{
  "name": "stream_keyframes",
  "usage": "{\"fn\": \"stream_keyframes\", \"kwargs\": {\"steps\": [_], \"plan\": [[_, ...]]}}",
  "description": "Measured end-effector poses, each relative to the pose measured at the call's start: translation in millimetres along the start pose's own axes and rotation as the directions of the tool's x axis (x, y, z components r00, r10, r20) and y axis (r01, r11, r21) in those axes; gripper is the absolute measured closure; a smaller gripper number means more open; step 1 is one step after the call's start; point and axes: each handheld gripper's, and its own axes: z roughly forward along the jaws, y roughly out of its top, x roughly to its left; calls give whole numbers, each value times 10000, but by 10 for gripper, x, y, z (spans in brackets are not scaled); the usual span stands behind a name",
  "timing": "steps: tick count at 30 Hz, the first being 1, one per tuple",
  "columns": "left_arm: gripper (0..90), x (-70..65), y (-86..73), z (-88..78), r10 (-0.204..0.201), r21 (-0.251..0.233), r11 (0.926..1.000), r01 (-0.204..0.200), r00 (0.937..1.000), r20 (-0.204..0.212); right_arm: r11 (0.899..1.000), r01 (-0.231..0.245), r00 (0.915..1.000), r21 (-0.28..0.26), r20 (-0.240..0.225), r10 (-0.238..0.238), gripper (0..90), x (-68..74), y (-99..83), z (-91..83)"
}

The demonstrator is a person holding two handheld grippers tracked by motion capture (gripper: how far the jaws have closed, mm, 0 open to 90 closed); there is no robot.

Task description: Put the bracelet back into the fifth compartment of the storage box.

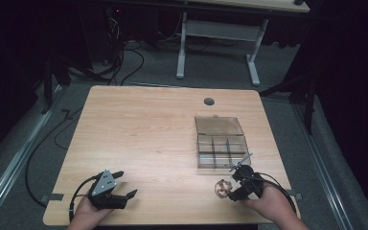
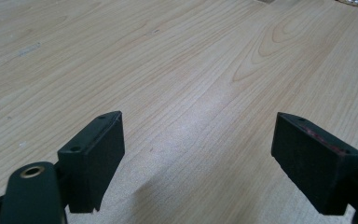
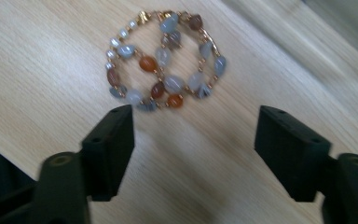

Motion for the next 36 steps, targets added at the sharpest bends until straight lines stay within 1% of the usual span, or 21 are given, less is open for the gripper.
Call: {"fn": "stream_keyframes", "kwargs": {"steps": [3,5,7,8,10,15,16,17,19,20,21,24,27,28,30,31,32,33,34,35,36], "plan": [[177,-3,-1,0,13,-25,10000,-13,10000,-1,9999,79,9999,68,-85,-78,225,30,59,42],[178,-4,-2,-1,27,-32,10000,-27,10000,-4,9997,199,9998,121,24,-199,204,53,92,65],[178,-4,-2,-1,21,-32,10000,-21,10000,8,9995,206,9998,222,-83,-204,152,83,145,96],[178,-4,-2,-1,21,-35,10000,-21,10000,16,9992,350,9993,207,-134,-347,139,85,165,114],[179,-3,-2,-2,25,-36,10000,-25,10000,25,9992,330,9994,225,-85,-328,117,116,199,141],[178,-4,-3,-3,30,-51,10000,-30,10000,44,9984,477,9989,308,-54,-476,115,172,256,208],[179,-4,-3,-4,33,-56,10000,-33,10000,37,9968,656,9976,460,211,-666,140,214,275,247],[178,-5,-3,-4,35,-54,10000,-35,10000,40,9967,696,9967,421,378,-712,140,234,278,257],[179,-4,-3,-4,34,-52,10000,-34,10000,40,9959,772,9962,464,371,-789,141,246,286,256],[179,-5,-3,-3,30,-51,10000,-30,10000,49,9959,784,9961,447,362,-800,185,249,298,250],[179,-5,-3,-3,30,-51,10000,-30,10000,49,9959,784,9961,447,362,-800,185,249,298,250],[179,-6,-3,-3,39,-48,10000,-39,10000,47,9963,812,9960,270,355,-821,289,232,301,223],[179,-6,-3,-2,40,-39,10000,-39,10000,45,9958,865,9956,292,336,-875,387,227,302,200],[179,-6,-3,-3,50,-42,10000,-49,10000,31,9955,910,9952,272,338,-919,458,224,300,185],[179,-7,-3,-3,54,-39,10000,-54,10000,31,9952,942,9948,262,354,-951,485,224,296,178],[179,-8,-3,-3,50,-39,10000,-50,10000,37,9953,945,9948,194,356,-951,528,216,289,174],[179,-7,-3,-3,53,-38,10000,-52,10000,41,9948,1005,9942,160,367,-1010,604,208,278,163],[179,-7,-3,-3,53,-38,10000,-52,10000,41,9948,1005,9942,160,367,-1010,604,208,278,163],[179,-8,-3,-3,55,-39,10000,-55,10000,43,9951,980,9945,164,350,-985,689,211,268,155],[179,-8,-3,-3,55,-39,10000,-55,10000,43,9951,980,9945,164,350,-985,689,211,268,155],[179,-8,-3,-3,58,-39,10000,-58,10000,45,9941,1074,9936,175,328,-1079,718,212,265,152]]}}
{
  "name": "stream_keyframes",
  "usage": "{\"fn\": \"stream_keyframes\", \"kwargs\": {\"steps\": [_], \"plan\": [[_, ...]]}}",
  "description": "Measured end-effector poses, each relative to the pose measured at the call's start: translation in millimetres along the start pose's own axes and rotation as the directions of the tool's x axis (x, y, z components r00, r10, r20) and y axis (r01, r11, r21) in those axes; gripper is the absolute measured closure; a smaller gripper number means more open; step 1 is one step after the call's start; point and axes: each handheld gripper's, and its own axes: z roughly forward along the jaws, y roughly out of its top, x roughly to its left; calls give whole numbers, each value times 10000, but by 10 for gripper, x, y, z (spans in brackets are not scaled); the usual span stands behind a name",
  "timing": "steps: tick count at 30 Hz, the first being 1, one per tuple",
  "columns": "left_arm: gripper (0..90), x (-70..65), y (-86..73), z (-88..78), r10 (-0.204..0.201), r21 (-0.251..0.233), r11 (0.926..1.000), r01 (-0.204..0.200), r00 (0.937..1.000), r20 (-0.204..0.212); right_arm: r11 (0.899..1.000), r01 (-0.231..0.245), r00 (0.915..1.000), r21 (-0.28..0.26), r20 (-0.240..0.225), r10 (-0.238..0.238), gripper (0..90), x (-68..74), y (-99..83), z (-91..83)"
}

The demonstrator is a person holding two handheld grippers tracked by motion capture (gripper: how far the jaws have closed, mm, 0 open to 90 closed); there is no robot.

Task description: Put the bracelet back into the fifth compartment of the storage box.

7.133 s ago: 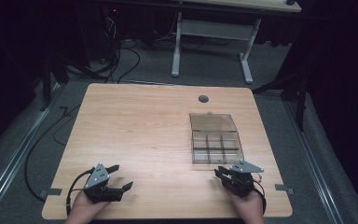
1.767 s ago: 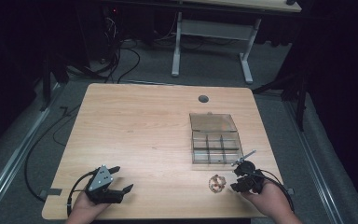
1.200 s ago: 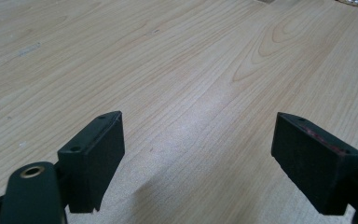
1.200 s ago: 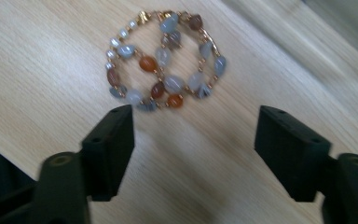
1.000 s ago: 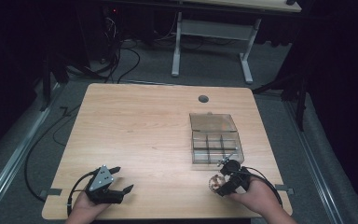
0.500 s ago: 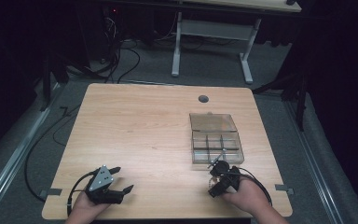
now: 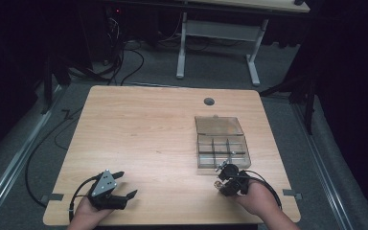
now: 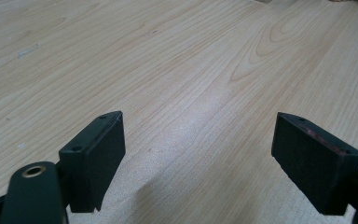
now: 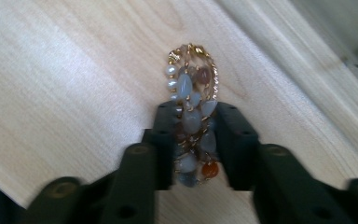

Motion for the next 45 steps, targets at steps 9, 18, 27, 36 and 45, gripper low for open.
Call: {"fn": "stream_keyframes", "kwargs": {"steps": [9,18,27,36,45], "plan": [[180,2,1,0,-15,4,10000,15,10000,3,9999,61,9997,84,-220,-60,800,-12,5,-24],[180,0,0,0,-2,-1,10000,2,10000,1,9999,-93,9995,50,-300,95,801,-97,9,-116],[180,-1,-1,2,-1,-25,10000,1,10000,-4,9998,-184,9994,19,-286,184,801,-172,-20,-252],[180,-2,1,-1,25,10,10000,-25,10000,-5,9986,-527,9979,3,-372,527,801,-243,-65,-408],[180,-3,1,-2,36,7,10000,-36,10000,-18,9992,-382,9988,-73,-298,379,802,-297,-60,-522]]}}
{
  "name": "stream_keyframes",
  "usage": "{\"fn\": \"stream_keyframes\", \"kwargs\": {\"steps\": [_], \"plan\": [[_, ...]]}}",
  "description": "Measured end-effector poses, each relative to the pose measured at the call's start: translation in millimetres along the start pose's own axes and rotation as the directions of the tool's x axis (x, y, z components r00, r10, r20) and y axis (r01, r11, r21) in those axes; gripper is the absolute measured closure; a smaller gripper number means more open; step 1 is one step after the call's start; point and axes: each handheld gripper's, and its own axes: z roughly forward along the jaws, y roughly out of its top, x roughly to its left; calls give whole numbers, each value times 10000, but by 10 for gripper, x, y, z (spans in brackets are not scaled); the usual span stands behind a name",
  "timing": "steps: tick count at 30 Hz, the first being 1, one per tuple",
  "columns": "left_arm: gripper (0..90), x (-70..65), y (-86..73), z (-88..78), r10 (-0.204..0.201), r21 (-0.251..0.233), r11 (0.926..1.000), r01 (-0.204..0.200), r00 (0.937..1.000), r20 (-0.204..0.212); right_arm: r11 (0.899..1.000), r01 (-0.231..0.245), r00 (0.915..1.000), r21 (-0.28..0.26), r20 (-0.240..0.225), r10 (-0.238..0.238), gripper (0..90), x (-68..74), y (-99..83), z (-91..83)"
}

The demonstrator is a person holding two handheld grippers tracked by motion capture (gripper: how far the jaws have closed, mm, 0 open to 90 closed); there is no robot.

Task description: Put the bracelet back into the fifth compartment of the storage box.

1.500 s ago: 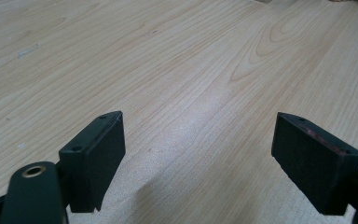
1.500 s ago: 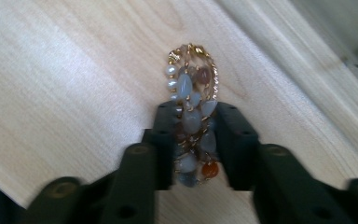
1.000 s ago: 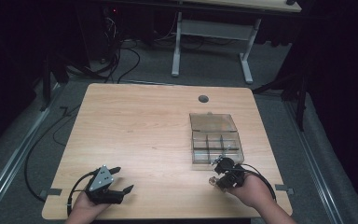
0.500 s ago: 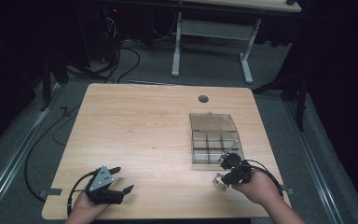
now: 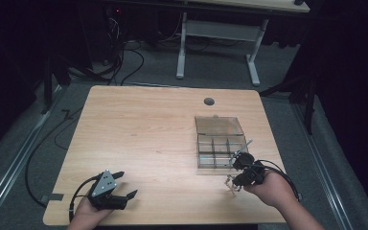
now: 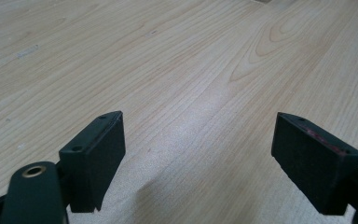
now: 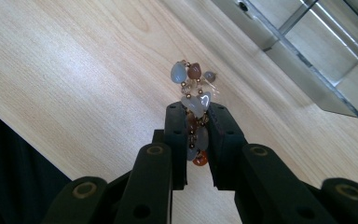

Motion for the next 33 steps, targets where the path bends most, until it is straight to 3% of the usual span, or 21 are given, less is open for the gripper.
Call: {"fn": "stream_keyframes", "kwargs": {"steps": [16,18,33], "plan": [[181,0,0,0,-1,5,10000,1,10000,-4,10000,47,9999,-77,133,-46,803,-45,55,-199],[181,-1,0,1,-6,0,10000,6,10000,-5,9998,-208,9997,-12,121,208,803,-37,64,-242],[180,0,0,0,7,9,10000,-7,10000,15,10000,29,9996,-35,270,-28,802,-101,189,-491]]}}
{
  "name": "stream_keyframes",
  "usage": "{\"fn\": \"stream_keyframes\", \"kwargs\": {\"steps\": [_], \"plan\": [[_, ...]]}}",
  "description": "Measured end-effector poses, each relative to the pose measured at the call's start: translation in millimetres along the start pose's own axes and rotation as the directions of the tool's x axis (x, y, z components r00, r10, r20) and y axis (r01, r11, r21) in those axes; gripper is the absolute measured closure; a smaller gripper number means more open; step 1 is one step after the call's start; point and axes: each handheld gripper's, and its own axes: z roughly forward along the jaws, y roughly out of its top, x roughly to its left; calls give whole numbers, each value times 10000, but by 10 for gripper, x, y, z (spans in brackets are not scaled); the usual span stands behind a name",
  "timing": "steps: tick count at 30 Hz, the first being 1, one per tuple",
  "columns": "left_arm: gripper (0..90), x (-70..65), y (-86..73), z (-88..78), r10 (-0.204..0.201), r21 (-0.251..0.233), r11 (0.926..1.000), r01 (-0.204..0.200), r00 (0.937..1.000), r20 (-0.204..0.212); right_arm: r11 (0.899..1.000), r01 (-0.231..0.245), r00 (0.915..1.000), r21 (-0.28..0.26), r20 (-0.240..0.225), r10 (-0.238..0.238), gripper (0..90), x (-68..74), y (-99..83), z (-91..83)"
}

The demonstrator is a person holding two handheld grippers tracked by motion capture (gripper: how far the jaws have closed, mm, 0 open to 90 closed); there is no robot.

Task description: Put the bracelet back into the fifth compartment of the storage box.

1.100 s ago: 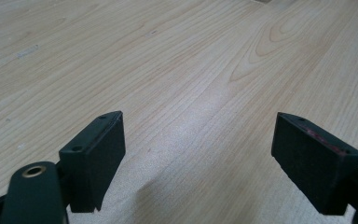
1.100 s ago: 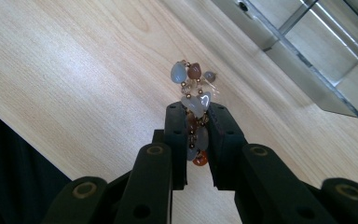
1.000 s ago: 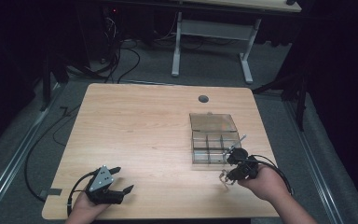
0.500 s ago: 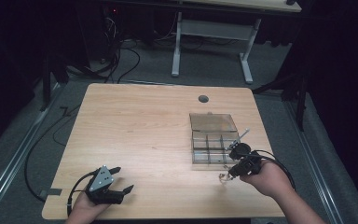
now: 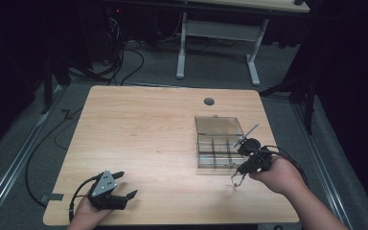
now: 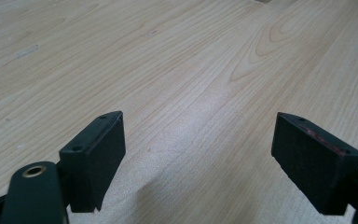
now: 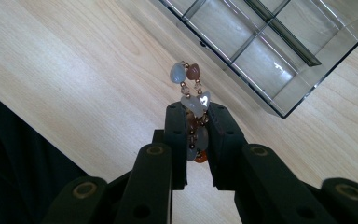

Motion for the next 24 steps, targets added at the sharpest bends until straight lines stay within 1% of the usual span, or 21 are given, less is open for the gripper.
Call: {"fn": "stream_keyframes", "kwargs": {"steps": [1,5,7,9,10,11,12,15,16,17,19,20,24], "plan": [[180,0,0,0,1,-1,10000,-1,10000,1,9999,-100,9999,51,-25,100,802,3,8,-13],[180,0,0,0,1,-2,10000,-1,10000,13,10000,-87,10000,42,-43,87,802,-19,44,-69],[180,0,0,0,7,-5,10000,-7,10000,19,9998,-185,9998,99,-40,185,802,-23,63,-107],[180,0,0,0,5,-7,10000,-5,10000,25,10000,-52,10000,20,-9,52,802,-43,85,-145],[180,0,0,0,6,-7,10000,-6,10000,29,9996,-257,9997,71,-30,257,802,-34,94,-172],[180,0,0,0,8,-6,10000,-8,10000,32,10000,-65,10000,-30,-31,65,802,-52,109,-190],[180,0,0,0,8,-7,10000,-8,10000,32,9999,-163,9999,6,-17,163,802,-48,121,-213],[181,0,0,-1,19,-5,10000,-19,10000,32,9998,-177,9998,-1,-13,177,802,-64,162,-265],[181,0,0,-1,19,-5,10000,-19,10000,33,9996,-276,9996,5,-4,276,802,-63,174,-279],[181,0,0,0,20,-5,10000,-20,10000,35,9999,-99,10000,-57,4,99,802,-82,190,-290],[181,0,0,0,13,-6,10000,-12,10000,36,9995,-313,9995,28,25,313,802,-82,216,-321],[181,0,0,0,12,-6,10000,-12,10000,35,9999,-162,9999,1,57,162,802,-101,233,-334],[181,0,0,0,18,-6,10000,-18,10000,39,9996,-262,9996,-69,50,263,802,-141,296,-409]]}}
